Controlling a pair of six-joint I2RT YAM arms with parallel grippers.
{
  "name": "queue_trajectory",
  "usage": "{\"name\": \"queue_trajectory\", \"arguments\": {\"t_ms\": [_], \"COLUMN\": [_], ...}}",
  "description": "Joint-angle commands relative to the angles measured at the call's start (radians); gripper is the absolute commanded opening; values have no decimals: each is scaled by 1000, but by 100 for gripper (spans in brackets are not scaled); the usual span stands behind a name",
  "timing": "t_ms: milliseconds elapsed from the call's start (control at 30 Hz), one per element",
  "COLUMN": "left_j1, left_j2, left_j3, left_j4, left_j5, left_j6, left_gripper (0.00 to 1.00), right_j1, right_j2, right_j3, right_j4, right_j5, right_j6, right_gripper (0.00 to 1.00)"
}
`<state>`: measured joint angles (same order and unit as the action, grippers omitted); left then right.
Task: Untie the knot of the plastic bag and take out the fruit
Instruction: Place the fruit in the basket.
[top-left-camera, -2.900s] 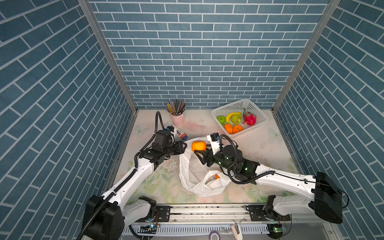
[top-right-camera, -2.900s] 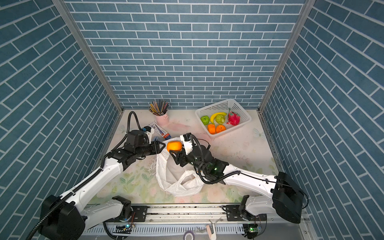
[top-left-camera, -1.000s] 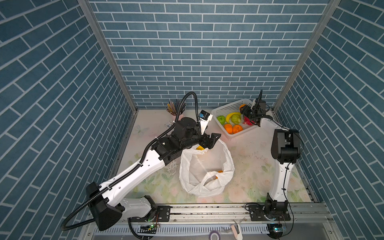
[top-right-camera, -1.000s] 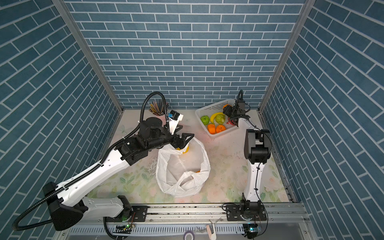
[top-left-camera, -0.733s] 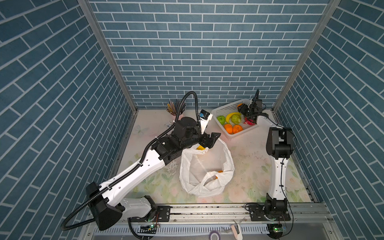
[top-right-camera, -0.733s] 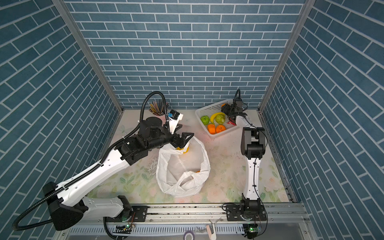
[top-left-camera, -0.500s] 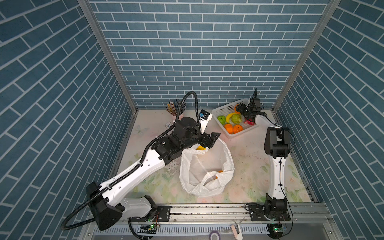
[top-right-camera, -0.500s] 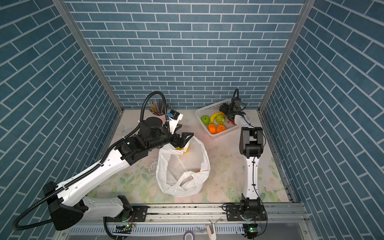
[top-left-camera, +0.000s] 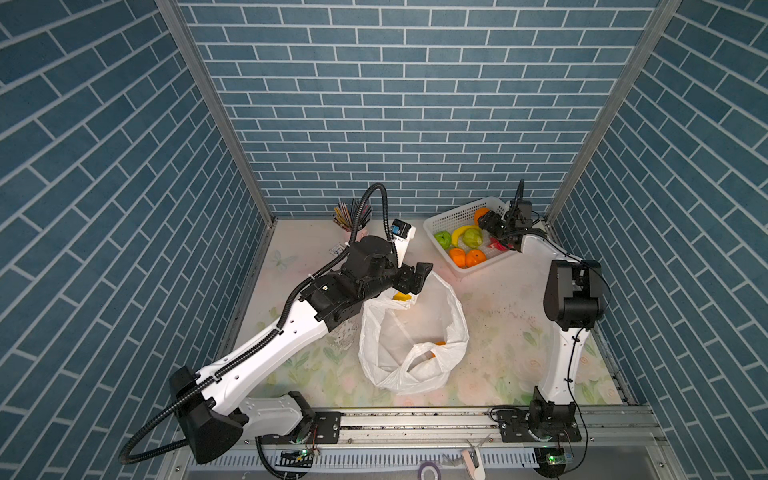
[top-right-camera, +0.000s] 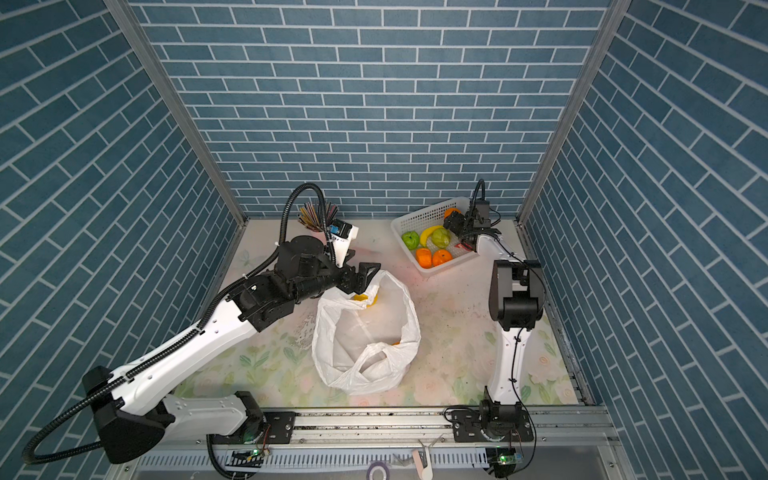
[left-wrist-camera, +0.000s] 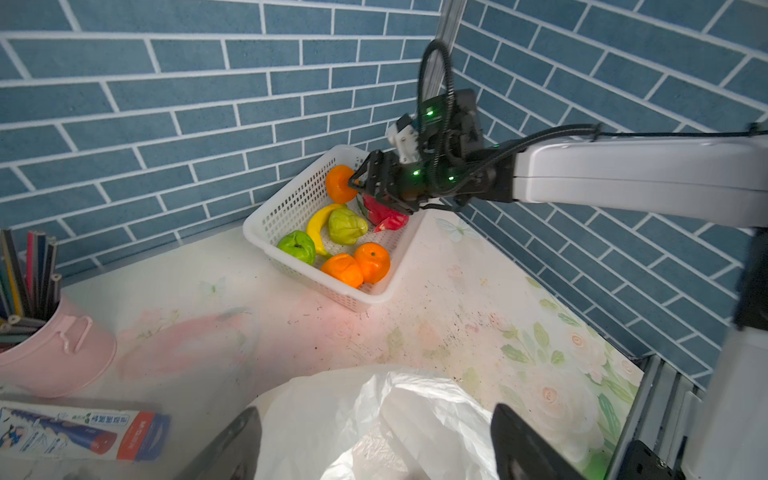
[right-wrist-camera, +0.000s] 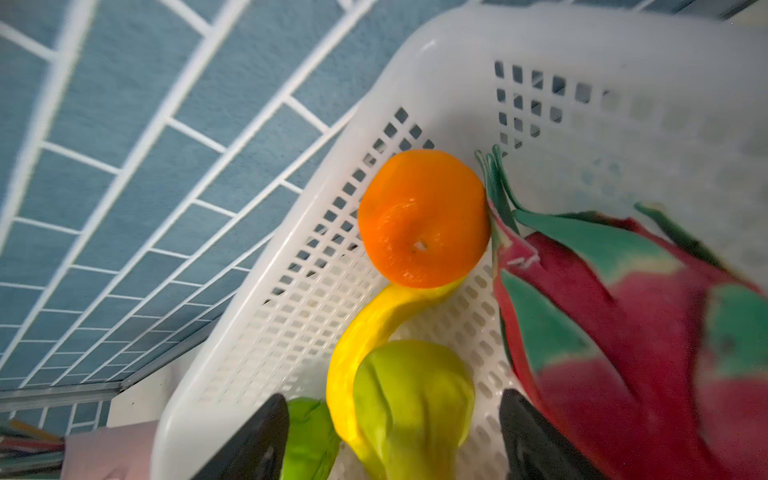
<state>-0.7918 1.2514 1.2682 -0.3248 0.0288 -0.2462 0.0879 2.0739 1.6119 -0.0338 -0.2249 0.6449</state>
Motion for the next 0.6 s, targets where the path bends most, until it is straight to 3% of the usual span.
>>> {"name": "queue_trajectory", "arguments": {"t_ms": [0,233,567], "left_j1": [30,90,132], "left_j2": [-39,-104,-159], "left_j3": [-47,-150,-242], "left_j4": [-17,-25,-45], "left_j5": [-8,26,43], "left_j6": [-57,-86,-97], "left_gripper": [87,87,87], "right_j1": [9,70,205], "right_j2": [-167,-493,-891], "right_j3": [-108,-358,-574], "right_j4": [48,47,-60], "right_j5": [3,-23,-108], "right_j6": [-57,-123,-178], "right_gripper": [81,81,81]}}
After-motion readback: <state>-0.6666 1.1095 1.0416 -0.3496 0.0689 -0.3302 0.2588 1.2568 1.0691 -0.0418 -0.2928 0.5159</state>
